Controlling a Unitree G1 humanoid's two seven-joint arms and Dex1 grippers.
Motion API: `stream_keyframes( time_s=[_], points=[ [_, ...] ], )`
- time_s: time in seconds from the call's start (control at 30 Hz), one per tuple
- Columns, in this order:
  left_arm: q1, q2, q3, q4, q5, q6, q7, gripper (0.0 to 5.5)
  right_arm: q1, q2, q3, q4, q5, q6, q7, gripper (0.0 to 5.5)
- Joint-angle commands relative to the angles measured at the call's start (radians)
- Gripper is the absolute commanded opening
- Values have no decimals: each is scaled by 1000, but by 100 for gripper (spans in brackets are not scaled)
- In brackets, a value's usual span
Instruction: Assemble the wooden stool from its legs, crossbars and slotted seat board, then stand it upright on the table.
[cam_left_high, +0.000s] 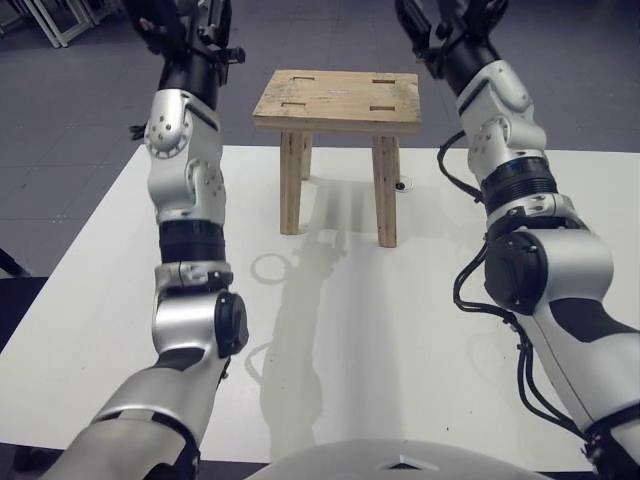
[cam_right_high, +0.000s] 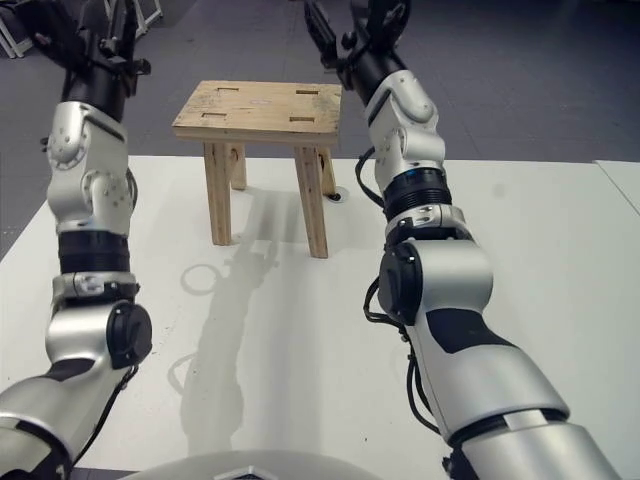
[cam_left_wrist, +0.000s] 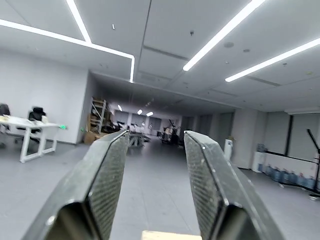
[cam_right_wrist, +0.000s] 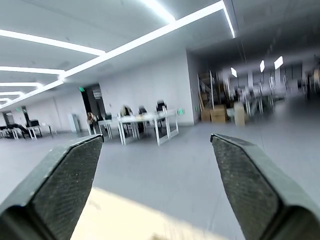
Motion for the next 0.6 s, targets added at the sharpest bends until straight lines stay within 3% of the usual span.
stream_keyframes(
  time_s=[0.03,0.2,0.3,0.43,0.6],
  points=[
    [450,-60,-84,-465,69,179,113,203,433,-17,102,-611,-60,148,-58,396],
    [838,-110,-250,-719,255,200,196,203,1085,-53,177,-1218,-187,199,-102,396],
    [973,-153,-339,-776,366,140,252,203,1343,-64,181,-1358,-234,173,-104,396],
    [1040,-188,-428,-761,447,53,271,203,1494,-32,179,-1385,-236,169,-147,396],
    [987,-220,-417,-696,473,15,285,203,1494,-10,192,-1383,-284,147,-250,396]
  ],
)
